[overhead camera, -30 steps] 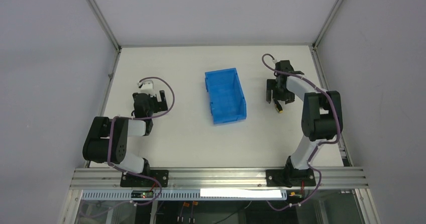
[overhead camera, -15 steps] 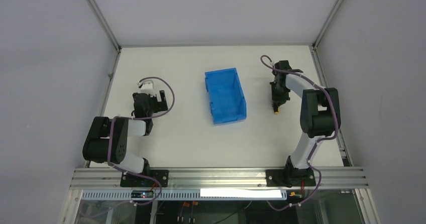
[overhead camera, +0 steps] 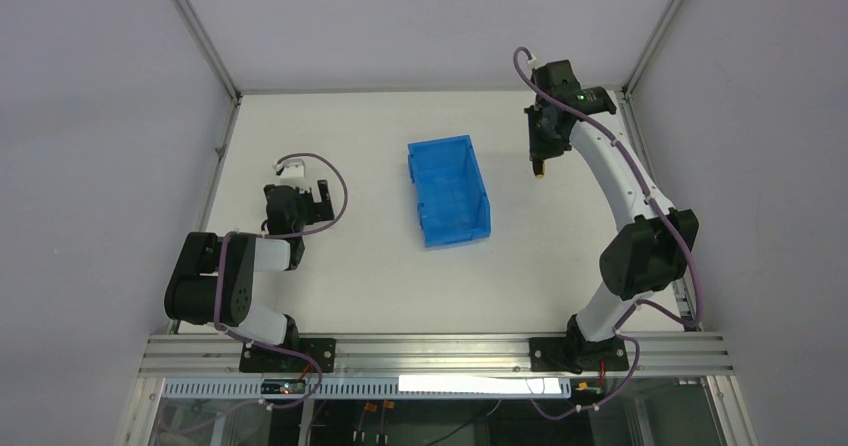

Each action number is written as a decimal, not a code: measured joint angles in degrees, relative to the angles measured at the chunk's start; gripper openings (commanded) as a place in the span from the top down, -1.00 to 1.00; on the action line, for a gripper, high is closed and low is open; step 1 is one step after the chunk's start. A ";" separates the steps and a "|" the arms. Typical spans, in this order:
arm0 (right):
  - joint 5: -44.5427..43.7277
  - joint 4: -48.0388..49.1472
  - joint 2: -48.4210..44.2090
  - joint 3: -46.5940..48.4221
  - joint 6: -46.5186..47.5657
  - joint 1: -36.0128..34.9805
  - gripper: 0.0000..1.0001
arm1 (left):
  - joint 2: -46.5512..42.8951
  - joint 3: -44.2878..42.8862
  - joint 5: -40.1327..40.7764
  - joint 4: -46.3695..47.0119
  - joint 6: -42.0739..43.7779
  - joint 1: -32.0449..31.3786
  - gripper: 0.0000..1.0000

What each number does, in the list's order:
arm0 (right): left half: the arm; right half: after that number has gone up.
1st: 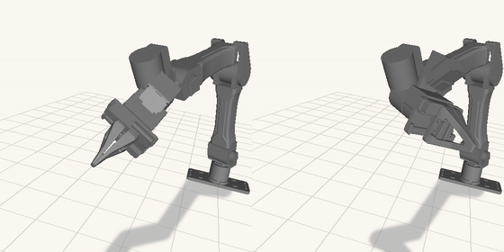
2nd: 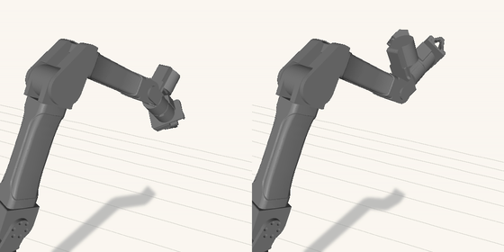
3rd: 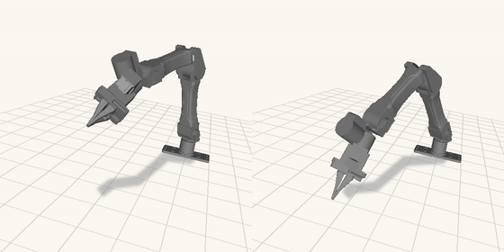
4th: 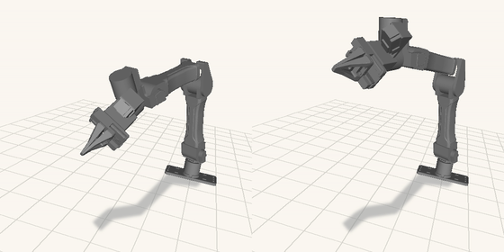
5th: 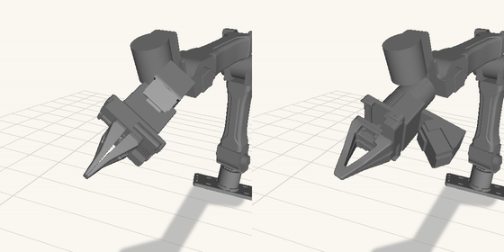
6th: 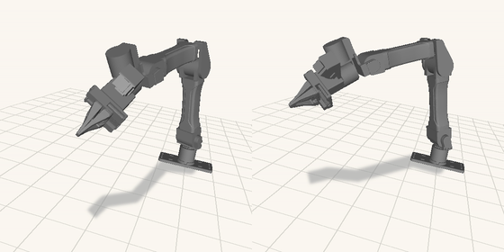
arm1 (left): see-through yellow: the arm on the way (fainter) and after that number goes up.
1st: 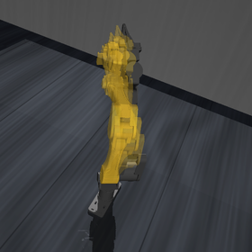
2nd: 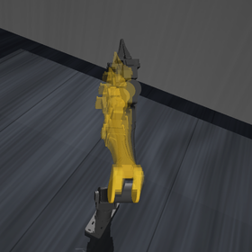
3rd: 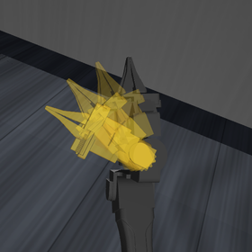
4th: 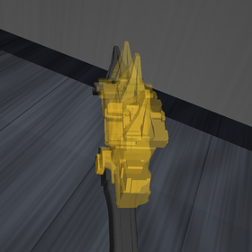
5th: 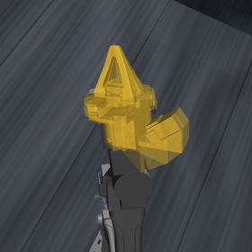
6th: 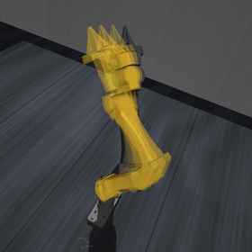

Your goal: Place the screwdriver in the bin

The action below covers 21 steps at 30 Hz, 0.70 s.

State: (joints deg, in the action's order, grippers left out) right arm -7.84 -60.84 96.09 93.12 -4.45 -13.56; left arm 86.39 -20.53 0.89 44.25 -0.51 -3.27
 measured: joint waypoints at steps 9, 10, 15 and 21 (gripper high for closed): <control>-1.36 -7.30 4.00 19.23 -5.75 -13.77 1.00 | 0.00 0.00 0.00 0.00 0.00 0.00 -0.99; -1.42 -7.65 5.88 21.59 -6.29 -16.20 1.00 | 0.00 0.00 0.00 0.00 0.00 0.00 -0.99; -1.36 -7.91 13.09 26.08 -7.89 -22.38 1.00 | 0.00 0.00 0.00 0.00 0.00 0.00 -0.99; -0.79 -5.38 19.37 22.97 -9.73 -25.70 1.00 | 0.00 0.00 0.00 0.00 0.00 0.00 -0.99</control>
State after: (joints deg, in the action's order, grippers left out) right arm -8.62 -66.22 115.46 116.09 -14.17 -39.27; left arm 86.39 -20.53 0.89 44.25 -0.51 -3.27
